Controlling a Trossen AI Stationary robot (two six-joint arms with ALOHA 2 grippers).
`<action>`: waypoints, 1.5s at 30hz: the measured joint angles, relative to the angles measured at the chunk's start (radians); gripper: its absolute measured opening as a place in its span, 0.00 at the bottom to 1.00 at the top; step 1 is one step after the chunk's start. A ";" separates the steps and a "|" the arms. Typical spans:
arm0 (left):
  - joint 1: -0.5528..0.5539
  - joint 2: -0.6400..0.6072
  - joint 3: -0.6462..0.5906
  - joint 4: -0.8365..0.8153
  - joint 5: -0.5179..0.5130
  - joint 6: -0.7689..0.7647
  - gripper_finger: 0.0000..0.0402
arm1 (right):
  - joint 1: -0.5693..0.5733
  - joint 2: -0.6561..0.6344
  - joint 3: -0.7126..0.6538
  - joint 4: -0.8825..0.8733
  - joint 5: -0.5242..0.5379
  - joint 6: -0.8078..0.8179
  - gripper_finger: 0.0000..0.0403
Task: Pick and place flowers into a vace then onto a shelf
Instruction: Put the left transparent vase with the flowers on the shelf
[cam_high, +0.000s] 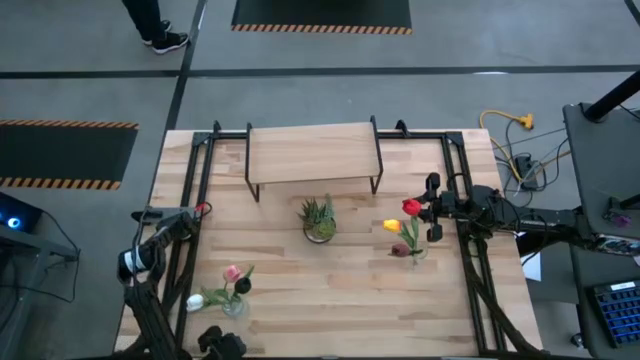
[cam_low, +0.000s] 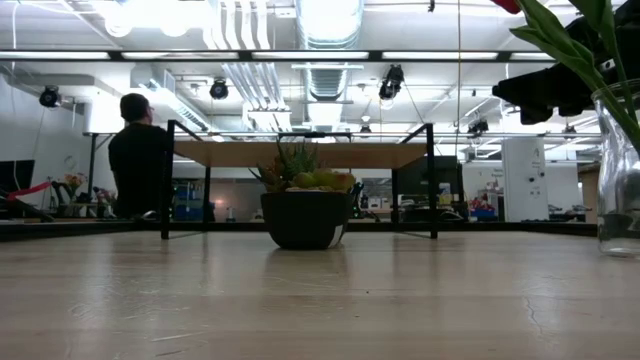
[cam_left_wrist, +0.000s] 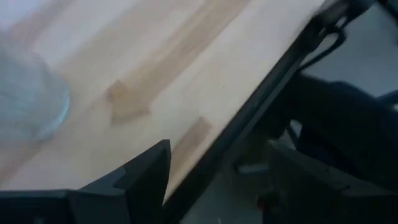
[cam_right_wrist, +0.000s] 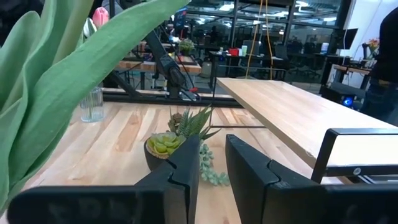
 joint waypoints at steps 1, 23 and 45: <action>0.000 -0.002 -0.003 0.001 0.026 -0.014 0.60 | 0.000 0.000 0.000 0.000 0.000 0.002 0.17; -0.035 -0.004 -0.155 -0.138 0.118 -0.113 0.54 | 0.000 0.000 0.000 -0.001 0.000 0.009 0.17; -0.030 -0.010 -0.275 -0.100 0.203 -0.175 0.82 | 0.000 0.000 0.000 -0.004 0.000 0.007 0.17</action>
